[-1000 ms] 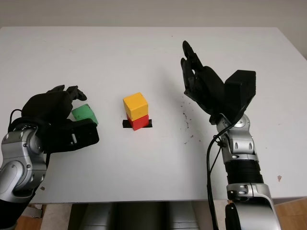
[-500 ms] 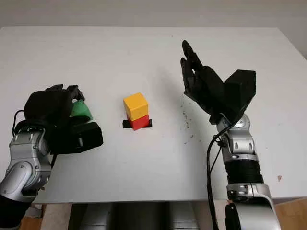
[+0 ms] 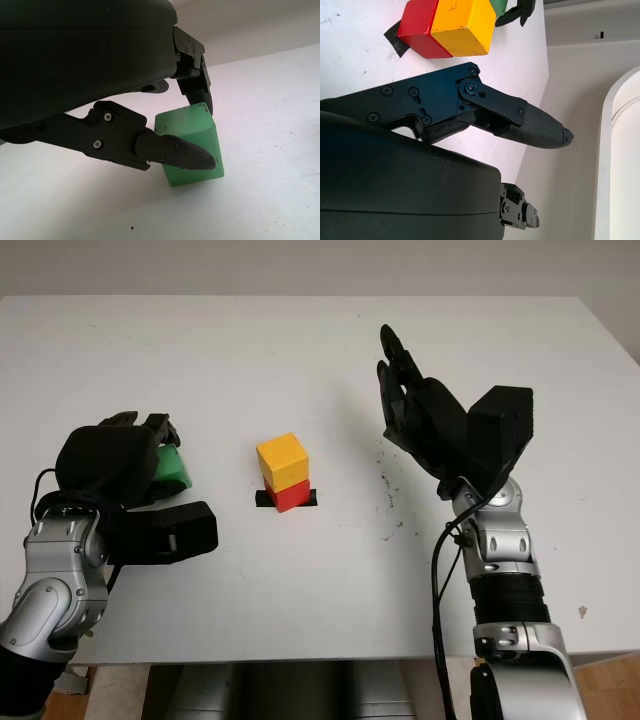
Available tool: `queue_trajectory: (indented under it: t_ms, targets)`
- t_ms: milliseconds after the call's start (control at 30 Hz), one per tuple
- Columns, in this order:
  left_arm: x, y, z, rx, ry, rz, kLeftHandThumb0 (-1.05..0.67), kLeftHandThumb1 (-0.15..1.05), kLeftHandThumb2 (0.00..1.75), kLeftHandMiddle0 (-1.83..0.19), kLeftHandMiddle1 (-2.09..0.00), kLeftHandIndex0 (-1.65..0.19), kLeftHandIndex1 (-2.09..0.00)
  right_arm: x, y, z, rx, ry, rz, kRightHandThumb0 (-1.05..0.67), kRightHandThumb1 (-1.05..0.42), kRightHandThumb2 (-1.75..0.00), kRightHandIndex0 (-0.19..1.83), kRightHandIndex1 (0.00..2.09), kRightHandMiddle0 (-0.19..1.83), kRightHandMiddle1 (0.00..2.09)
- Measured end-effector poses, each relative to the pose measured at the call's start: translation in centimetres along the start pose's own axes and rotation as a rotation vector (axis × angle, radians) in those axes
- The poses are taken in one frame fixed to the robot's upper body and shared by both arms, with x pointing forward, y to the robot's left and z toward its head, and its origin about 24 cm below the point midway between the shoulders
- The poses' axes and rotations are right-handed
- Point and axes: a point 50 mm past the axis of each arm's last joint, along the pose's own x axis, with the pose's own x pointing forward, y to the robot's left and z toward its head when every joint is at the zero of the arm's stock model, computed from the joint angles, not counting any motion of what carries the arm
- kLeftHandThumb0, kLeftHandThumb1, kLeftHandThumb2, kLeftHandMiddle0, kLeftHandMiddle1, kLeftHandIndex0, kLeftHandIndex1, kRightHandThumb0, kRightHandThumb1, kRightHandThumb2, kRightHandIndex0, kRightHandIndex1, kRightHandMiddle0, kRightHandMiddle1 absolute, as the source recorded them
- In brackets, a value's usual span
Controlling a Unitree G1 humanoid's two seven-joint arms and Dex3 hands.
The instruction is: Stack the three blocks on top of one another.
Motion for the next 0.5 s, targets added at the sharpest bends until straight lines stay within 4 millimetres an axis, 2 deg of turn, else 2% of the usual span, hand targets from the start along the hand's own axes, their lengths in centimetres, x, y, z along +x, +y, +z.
queue_trajectory:
  t_ms: [33,100,167,333,500]
  targets:
    - [-0.1,0.1,0.0,0.007,-0.003,0.004,-0.41,1.05,0.13,-0.31,-0.07,-0.28,-0.88,0.0,0.0,0.0,0.0,0.0,0.0,-0.68,-1.05,-0.84,-0.19,0.0,-0.19,0.0]
    - [-0.3,0.3,0.2,0.017,-0.024,0.017,-0.43,1.05,0.14,-0.34,-0.07,-0.22,-1.21,0.0,0.0,0.0,0.0,0.0,0.002,-0.68,-1.05,-0.84,-0.19,0.0,-0.19,0.0]
    - [-0.6,0.6,0.3,0.026,-0.052,0.032,-0.44,1.05,0.15,-0.35,-0.06,-0.21,-1.37,0.0,0.0,0.0,0.001,0.0,0.002,-0.69,-1.05,-0.82,-0.19,0.0,-0.19,0.0]
    - [-1.1,2.4,0.0,-0.063,-0.122,0.067,-0.43,1.05,0.12,-0.35,-0.06,-0.22,-1.43,0.0,0.0,0.0,0.0,0.0,-0.004,-0.68,-1.05,-0.82,-0.19,0.0,-0.19,0.0]
    - [-1.7,4.0,-0.4,-0.215,-0.218,0.078,-0.46,1.05,0.15,-0.27,-0.04,-0.17,-1.6,0.0,0.0,0.0,-0.002,-0.003,-0.002,-0.67,-1.05,-0.82,-0.19,0.0,-0.19,0.0]
